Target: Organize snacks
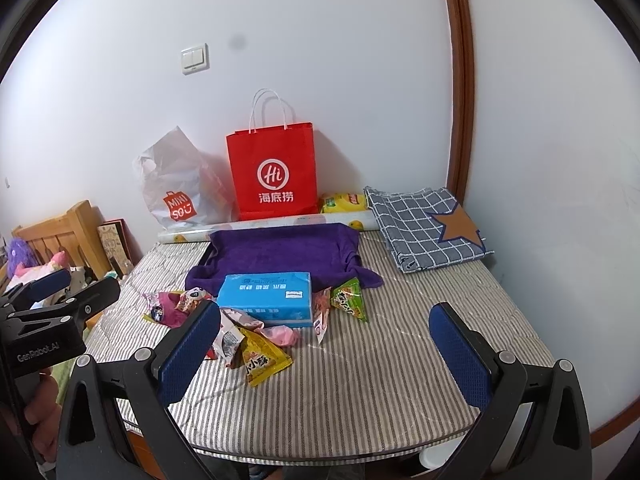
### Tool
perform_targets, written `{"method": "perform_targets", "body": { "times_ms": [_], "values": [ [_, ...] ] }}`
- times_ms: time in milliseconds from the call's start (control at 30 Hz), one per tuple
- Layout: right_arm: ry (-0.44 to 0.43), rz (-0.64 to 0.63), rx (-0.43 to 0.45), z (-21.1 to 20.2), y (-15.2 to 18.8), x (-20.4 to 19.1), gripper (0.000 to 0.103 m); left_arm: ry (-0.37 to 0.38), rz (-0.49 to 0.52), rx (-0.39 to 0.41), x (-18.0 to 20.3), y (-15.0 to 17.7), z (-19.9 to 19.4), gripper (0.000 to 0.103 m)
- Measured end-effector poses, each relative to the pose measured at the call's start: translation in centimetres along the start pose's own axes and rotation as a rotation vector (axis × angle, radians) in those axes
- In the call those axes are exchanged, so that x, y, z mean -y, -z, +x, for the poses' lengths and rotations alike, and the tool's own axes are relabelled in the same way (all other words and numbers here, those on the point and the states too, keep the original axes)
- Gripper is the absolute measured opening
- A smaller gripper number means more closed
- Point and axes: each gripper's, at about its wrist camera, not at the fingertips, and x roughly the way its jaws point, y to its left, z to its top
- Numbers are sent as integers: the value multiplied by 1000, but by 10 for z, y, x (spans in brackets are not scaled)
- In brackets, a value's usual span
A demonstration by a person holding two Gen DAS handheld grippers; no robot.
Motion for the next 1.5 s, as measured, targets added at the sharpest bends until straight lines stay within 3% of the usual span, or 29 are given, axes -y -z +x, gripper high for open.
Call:
{"method": "perform_targets", "body": {
  "times_ms": [467, 567, 667, 800, 1133, 1200, 1333, 1500],
  "values": [
    [55, 31, -40, 35, 5, 8, 103, -51, -3, -13, -15, 4, 19, 103],
    [33, 58, -71, 53, 9, 14, 103, -84, 9, -7, -20, 4, 29, 103],
    [22, 37, -110, 71, 14, 15, 103, -107, 10, -25, -27, 5, 42, 103],
    [70, -6, -124, 89, 22, 15, 103, -113, -18, -68, -40, 8, 63, 102],
    [-3, 31, -190, 155, 26, 34, 103, -94, -106, -83, -72, 13, 110, 102],
    [-13, 54, -199, 168, 24, 40, 94, -95, -95, -83, -76, 13, 120, 102],
    [-14, 65, -229, 201, 20, 47, 88, -161, -78, -156, -83, 14, 143, 102],
    [-13, 10, -275, 240, 20, 45, 66, -162, -128, -208, -102, 19, 170, 102]
  ]
}}
